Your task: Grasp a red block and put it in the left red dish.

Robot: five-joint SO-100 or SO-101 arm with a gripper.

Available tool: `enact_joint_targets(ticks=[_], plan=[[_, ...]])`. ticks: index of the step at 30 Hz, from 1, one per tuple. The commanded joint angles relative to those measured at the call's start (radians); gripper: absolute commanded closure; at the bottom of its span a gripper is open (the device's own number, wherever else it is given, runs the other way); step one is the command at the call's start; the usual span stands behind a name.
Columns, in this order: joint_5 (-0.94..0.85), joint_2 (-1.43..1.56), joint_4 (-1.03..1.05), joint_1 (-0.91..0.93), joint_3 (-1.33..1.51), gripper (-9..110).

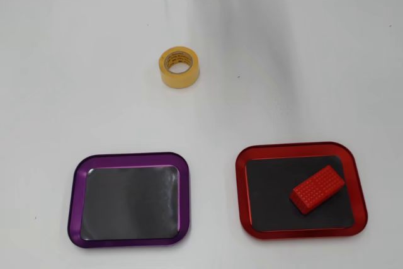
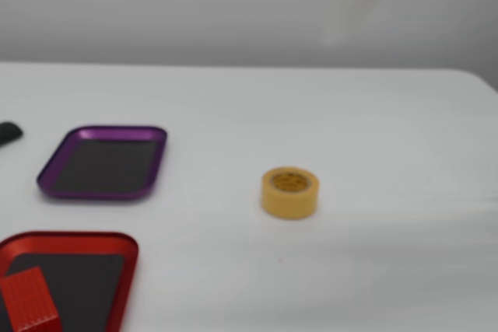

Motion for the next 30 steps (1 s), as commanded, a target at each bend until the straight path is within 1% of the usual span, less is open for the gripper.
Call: enact_joint_targets(ticks=[1, 6, 12, 15, 21, 24, 30], plan=[[0.006, 0.209, 0.003, 0.008, 0.13, 70], [0.035, 0.52, -0.133, 0.018, 0.485, 70], [0.101, 0.867, -0.42, 0.149, 0.942, 70], [0.124, 0.992, -0.506, 0.212, 1.131, 70], [0.16, 1.17, -0.522, 0.218, 1.387, 70], [0.218, 1.203, -0.517, 0.227, 1.482, 70], [0.23, 1.241, -0.515, 0.224, 1.612, 70]])
